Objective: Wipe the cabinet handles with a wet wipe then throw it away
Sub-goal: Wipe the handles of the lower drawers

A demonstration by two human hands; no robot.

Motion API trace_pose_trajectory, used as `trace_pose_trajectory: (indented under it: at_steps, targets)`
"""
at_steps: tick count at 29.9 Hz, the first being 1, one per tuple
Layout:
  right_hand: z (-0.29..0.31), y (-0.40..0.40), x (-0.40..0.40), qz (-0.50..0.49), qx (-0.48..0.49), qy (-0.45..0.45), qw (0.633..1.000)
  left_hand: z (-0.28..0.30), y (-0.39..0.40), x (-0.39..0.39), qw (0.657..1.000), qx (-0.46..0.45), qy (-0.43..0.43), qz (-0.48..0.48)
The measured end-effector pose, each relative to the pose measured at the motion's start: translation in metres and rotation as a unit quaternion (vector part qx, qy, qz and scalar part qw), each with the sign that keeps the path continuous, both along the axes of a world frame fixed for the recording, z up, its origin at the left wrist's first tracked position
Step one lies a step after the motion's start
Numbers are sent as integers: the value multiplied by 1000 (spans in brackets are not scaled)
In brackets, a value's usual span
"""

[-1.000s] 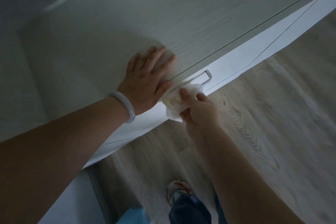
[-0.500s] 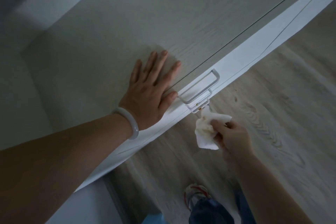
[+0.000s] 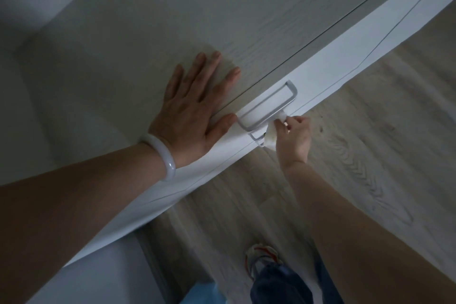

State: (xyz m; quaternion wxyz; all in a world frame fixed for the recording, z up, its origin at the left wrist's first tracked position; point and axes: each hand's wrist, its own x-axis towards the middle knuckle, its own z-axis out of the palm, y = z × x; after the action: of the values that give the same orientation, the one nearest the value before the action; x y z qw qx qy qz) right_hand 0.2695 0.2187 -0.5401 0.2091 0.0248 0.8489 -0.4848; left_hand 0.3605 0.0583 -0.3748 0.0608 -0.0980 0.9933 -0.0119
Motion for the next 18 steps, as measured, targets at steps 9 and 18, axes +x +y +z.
trace_pose_trajectory:
  at_steps: [9, 18]
  targets:
    - [-1, -1, 0, -77, -57, -29, 995, 1, 1, 0, 1000, 3, 5, 8]
    - [-10, 3, 4, 31, -20, -51, 998, -1, 1, 0, 1000, 0, 7, 6]
